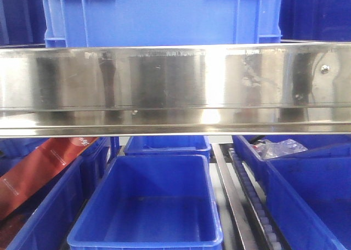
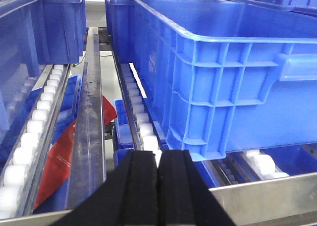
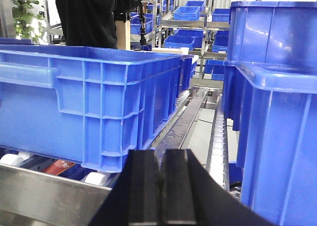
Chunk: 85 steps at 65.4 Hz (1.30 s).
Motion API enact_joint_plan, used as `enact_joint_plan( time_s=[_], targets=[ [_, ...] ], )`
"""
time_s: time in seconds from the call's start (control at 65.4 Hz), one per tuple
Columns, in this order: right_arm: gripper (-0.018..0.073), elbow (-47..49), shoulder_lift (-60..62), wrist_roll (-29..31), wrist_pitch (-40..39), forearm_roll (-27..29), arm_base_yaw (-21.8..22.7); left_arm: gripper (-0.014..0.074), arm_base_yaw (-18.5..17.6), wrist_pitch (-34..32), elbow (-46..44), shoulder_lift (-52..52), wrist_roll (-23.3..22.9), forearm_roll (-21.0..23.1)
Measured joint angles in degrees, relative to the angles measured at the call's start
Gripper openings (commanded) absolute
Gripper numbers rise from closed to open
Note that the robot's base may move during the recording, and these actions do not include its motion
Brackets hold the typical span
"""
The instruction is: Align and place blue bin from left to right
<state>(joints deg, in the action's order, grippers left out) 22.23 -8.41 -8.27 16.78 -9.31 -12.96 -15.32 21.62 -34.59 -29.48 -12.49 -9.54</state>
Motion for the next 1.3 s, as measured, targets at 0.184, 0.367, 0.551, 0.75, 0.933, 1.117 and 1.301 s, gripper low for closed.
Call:
enact_joint_plan(
  time_s=[0.184, 0.367, 0.551, 0.75, 0.933, 1.117, 1.301],
  targets=[
    [-0.0070, 0.0, 0.0, 0.1, 0.0, 0.0, 0.0, -0.0111, 0.0, 0.0, 0.0, 0.0, 0.0, 0.0],
    [-0.0070, 0.0, 0.0, 0.1, 0.0, 0.0, 0.0, -0.0111, 1.3, 0.8, 0.2, 1.5, 0.4, 4.2],
    [-0.0070, 0.0, 0.0, 0.1, 0.0, 0.0, 0.0, -0.0111, 8.3, -1.4, 6.2, 8.9, 11.0, 10.2],
    [-0.0070, 0.0, 0.0, 0.1, 0.0, 0.0, 0.0, -0.0111, 13.3, -9.1, 19.6, 18.6, 13.6, 11.4],
    [-0.0070, 0.0, 0.0, 0.1, 0.0, 0.0, 0.0, -0.0111, 14.3, -15.5, 32.5, 27.6, 14.0, 11.9],
    [-0.0070, 0.0, 0.0, 0.1, -0.1, 0.0, 0.0, -0.0111, 14.7, -16.8, 34.6, 29.2, 14.0, 12.0],
    [-0.0070, 0.0, 0.0, 0.1, -0.6, 0.0, 0.0, -0.0111, 14.7, -17.3, 34.6, 29.1, 14.0, 12.0]
  ],
)
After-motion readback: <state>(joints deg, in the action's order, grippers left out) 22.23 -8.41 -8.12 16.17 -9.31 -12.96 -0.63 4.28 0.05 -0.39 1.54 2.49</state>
